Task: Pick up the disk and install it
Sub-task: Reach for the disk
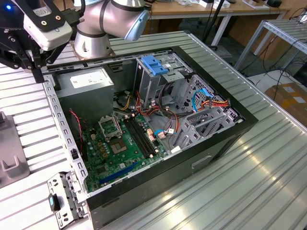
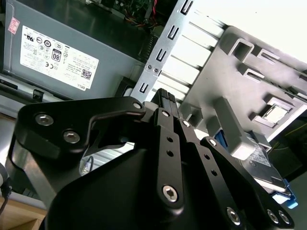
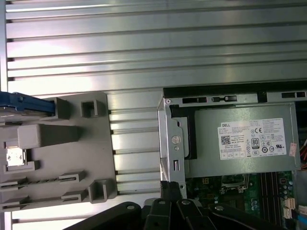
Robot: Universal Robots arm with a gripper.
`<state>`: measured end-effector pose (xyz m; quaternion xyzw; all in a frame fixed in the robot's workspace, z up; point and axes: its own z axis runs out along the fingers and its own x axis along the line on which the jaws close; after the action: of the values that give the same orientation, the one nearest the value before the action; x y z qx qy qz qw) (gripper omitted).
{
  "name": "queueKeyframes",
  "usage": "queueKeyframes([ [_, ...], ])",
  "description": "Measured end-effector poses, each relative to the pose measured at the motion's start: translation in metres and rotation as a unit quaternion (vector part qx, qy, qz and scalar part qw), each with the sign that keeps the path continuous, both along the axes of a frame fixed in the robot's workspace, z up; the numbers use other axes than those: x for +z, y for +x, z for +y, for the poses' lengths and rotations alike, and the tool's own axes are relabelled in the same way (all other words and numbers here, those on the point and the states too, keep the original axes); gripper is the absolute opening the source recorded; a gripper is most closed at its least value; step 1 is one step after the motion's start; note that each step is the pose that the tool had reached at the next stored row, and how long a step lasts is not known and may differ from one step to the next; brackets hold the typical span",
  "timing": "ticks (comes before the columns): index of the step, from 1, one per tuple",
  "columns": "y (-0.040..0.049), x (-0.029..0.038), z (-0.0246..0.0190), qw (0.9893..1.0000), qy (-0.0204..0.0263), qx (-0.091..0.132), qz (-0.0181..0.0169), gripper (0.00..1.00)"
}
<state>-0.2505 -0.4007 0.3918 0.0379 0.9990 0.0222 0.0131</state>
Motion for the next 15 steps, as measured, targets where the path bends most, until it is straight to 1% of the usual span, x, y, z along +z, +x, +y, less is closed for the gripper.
queueKeyframes([
  [15,-0.0033,-0.0003,0.0000,1.0000,0.0000,0.000,0.0000,0.10],
])
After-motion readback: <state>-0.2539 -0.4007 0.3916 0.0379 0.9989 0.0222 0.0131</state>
